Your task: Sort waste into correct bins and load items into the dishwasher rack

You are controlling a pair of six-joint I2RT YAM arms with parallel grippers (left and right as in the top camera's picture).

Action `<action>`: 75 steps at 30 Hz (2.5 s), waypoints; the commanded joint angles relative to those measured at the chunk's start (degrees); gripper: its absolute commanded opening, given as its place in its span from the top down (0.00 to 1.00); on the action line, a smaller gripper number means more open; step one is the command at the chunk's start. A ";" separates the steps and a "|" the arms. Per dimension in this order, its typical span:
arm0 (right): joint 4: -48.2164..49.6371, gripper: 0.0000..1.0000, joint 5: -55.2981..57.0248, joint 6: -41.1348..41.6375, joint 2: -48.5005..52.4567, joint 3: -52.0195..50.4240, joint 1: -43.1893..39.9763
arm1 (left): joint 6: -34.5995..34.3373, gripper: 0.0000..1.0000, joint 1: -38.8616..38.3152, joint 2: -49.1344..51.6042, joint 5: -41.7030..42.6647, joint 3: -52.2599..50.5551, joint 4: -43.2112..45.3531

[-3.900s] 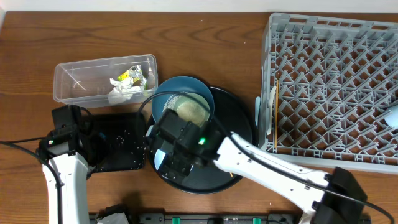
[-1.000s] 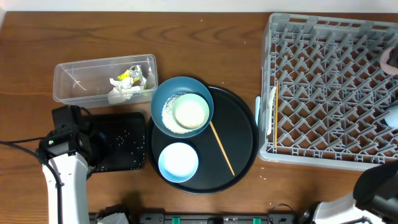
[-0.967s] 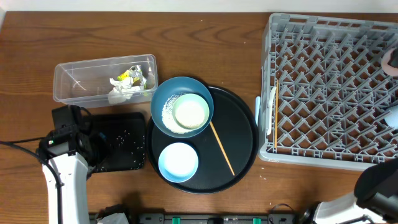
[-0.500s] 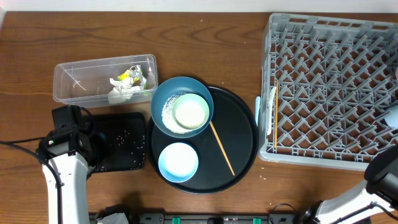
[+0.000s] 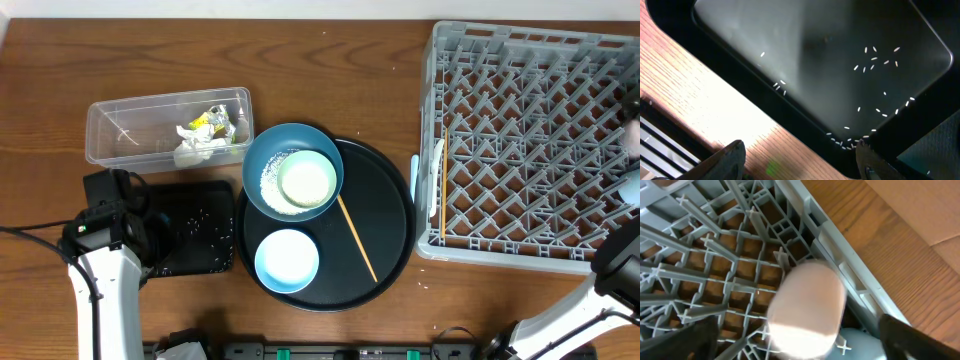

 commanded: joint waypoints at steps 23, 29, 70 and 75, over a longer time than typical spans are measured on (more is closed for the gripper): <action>-30.97 0.73 -31.54 -6.10 -17.03 -4.07 28.02 | -0.52 0.28 0.28 -0.09 -0.90 1.03 -0.22; -20.87 0.72 -30.77 -5.22 -16.98 -13.14 38.71 | -0.52 0.28 0.28 -0.09 -0.90 0.92 -0.46; -22.01 0.68 -13.16 2.29 -16.76 -27.30 49.07 | -0.50 0.28 0.28 -0.09 -0.90 0.92 -0.61; -23.82 0.68 -10.78 2.32 -16.76 -27.30 49.07 | -0.50 0.28 0.28 -0.09 -0.90 0.92 -0.59</action>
